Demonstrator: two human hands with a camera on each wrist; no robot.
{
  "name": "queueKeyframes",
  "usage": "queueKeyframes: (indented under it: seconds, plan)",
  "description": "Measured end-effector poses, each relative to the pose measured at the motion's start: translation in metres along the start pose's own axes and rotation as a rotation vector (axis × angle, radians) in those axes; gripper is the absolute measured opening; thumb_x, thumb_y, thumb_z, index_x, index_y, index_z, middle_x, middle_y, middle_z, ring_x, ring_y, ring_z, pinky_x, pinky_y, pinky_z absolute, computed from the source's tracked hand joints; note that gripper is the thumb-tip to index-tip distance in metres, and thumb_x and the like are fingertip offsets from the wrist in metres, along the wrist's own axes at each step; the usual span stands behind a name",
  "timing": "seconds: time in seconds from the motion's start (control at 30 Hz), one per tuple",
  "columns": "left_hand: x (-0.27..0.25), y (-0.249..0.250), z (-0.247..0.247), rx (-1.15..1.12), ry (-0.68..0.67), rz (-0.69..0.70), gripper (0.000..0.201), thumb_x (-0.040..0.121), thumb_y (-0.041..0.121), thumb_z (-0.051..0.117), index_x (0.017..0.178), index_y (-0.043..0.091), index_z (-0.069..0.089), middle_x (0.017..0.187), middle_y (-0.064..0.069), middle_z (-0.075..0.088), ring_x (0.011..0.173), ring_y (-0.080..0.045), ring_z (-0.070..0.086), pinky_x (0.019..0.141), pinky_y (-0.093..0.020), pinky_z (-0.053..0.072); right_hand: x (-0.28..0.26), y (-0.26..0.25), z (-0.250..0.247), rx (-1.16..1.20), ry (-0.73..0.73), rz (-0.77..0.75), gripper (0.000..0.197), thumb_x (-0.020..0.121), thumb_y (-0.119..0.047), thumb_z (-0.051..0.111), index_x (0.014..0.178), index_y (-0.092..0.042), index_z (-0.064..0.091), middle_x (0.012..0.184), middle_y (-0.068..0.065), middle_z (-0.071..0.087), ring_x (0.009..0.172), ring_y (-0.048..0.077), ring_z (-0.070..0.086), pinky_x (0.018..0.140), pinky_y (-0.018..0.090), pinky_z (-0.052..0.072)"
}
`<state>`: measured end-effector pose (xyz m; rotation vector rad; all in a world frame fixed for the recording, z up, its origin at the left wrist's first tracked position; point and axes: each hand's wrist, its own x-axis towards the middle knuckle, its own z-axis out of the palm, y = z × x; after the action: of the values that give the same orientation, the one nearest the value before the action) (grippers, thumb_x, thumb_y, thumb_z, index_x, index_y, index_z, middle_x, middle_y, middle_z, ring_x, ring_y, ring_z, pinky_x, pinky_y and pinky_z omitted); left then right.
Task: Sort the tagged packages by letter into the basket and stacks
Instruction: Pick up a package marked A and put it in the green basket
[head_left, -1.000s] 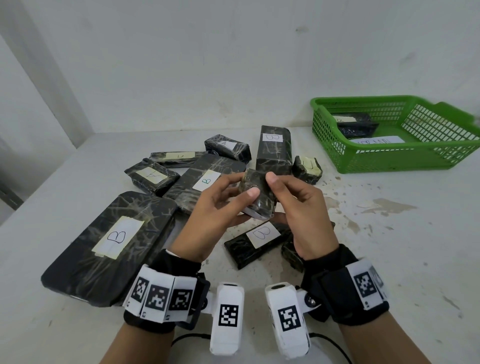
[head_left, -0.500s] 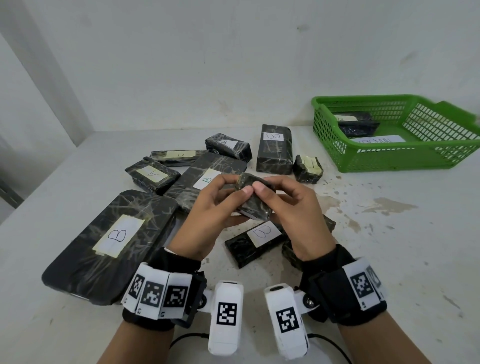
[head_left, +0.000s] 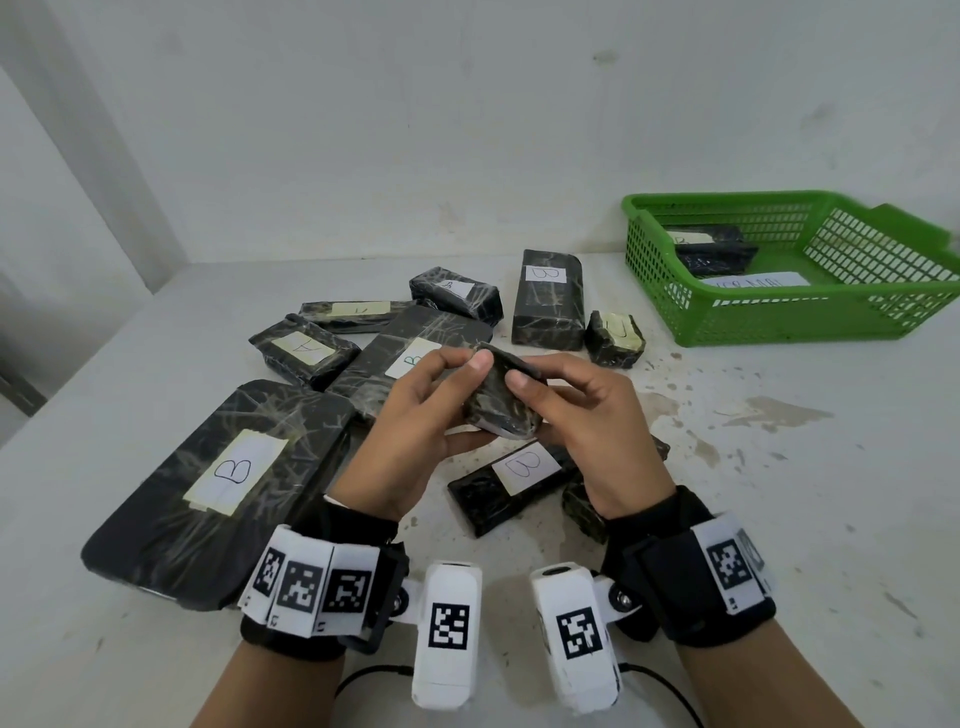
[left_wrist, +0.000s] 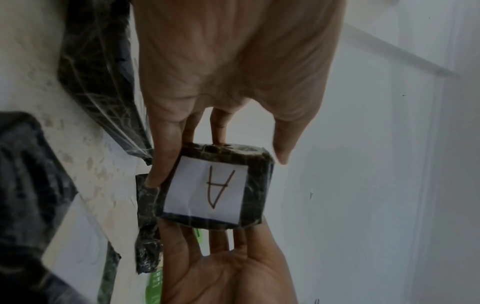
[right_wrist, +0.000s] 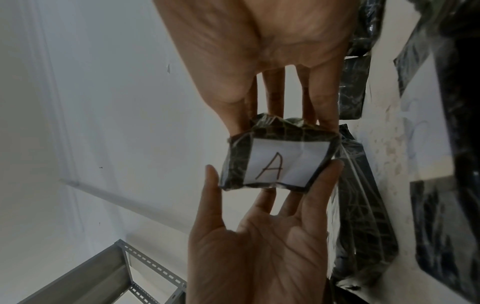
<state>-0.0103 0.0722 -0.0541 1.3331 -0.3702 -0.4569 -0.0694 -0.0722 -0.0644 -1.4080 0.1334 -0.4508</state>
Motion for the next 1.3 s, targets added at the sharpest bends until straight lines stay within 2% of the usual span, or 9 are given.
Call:
queueKeyframes:
  seconds: [0.1,0.23,0.37,0.47,0.57,0.7,1.0,1.17,1.3]
  plan:
    - [0.001,0.000,-0.001,-0.020,0.023,0.011,0.042,0.079,0.036,0.064,0.111,0.009,0.057,0.093,-0.011,0.069,0.092,-0.028,0.067,0.092,-0.050,0.055,0.001,-0.001,0.000,0.013,-0.056,0.018,0.020,0.086,-0.012,0.071,0.106,-0.009,0.074,0.100,0.013,0.075,0.093,0.024,0.071,0.081,0.039,0.060]
    - [0.002,0.000,-0.001,-0.073,0.039,0.005,0.041,0.079,0.036,0.061,0.109,0.009,0.056,0.101,-0.014,0.065,0.089,-0.026,0.067,0.092,-0.049,0.056,0.002,0.003,-0.002,-0.045,-0.148,0.008,0.028,0.081,-0.023,0.077,0.108,-0.028,0.074,0.112,0.005,0.073,0.110,0.026,0.067,0.099,0.046,0.052]
    - [0.004,-0.002,0.000,-0.068,0.053,-0.024,0.041,0.085,0.038,0.057,0.112,0.007,0.057,0.102,-0.015,0.068,0.090,-0.026,0.069,0.096,-0.051,0.054,0.003,0.002,-0.002,-0.045,-0.139,0.010,0.031,0.083,-0.025,0.075,0.113,-0.025,0.072,0.114,0.004,0.073,0.111,0.025,0.067,0.098,0.047,0.053]
    - [0.005,-0.002,-0.002,-0.097,0.078,-0.082,0.052,0.098,0.042,0.043,0.128,0.002,0.055,0.120,-0.020,0.068,0.103,-0.030,0.068,0.097,-0.049,0.052,0.006,0.003,-0.005,-0.066,-0.202,0.050,0.053,0.078,-0.044,0.078,0.126,-0.030,0.062,0.124,-0.001,0.068,0.117,0.019,0.063,0.098,0.037,0.052]
    - [0.006,-0.001,-0.005,-0.139,0.066,-0.127,0.051,0.102,0.046,0.034,0.125,0.009,0.061,0.122,-0.021,0.068,0.111,-0.035,0.065,0.099,-0.049,0.050,0.008,0.008,-0.008,-0.120,-0.225,0.063,0.072,0.068,-0.039,0.082,0.134,-0.032,0.055,0.130,-0.005,0.063,0.121,0.014,0.059,0.104,0.041,0.048]
    - [0.008,-0.003,-0.003,-0.094,0.006,-0.186,0.054,0.099,0.056,0.028,0.115,0.020,0.065,0.118,-0.017,0.071,0.110,-0.032,0.066,0.096,-0.047,0.047,0.011,0.010,-0.009,-0.092,-0.112,0.000,0.056,0.079,-0.011,0.080,0.131,-0.021,0.059,0.122,0.001,0.067,0.116,0.016,0.062,0.103,0.040,0.050]
    - [0.004,0.012,0.009,-0.092,-0.006,-0.004,0.056,0.082,0.051,0.050,0.119,0.012,0.064,0.110,-0.015,0.073,0.101,-0.032,0.071,0.085,-0.043,0.060,0.019,-0.012,-0.019,0.117,-0.017,0.046,0.067,0.061,-0.026,0.081,0.122,-0.010,0.060,0.106,0.007,0.072,0.095,0.021,0.071,0.076,0.034,0.059]
    - [0.006,0.025,0.029,-0.045,-0.007,0.088,0.047,0.081,0.035,0.062,0.114,0.002,0.064,0.106,-0.019,0.073,0.097,-0.033,0.073,0.080,-0.035,0.061,0.020,-0.039,-0.030,0.112,0.000,-0.002,0.043,0.063,-0.024,0.079,0.104,-0.011,0.071,0.098,0.008,0.075,0.089,0.018,0.070,0.075,0.029,0.058]
    - [0.011,0.032,0.054,-0.057,-0.055,0.066,0.045,0.082,0.031,0.063,0.115,0.000,0.065,0.113,-0.023,0.071,0.100,-0.034,0.072,0.085,-0.035,0.060,0.017,-0.058,-0.051,0.124,0.014,-0.012,0.027,0.078,-0.011,0.073,0.104,-0.008,0.071,0.097,0.010,0.075,0.083,0.016,0.071,0.072,0.026,0.058]
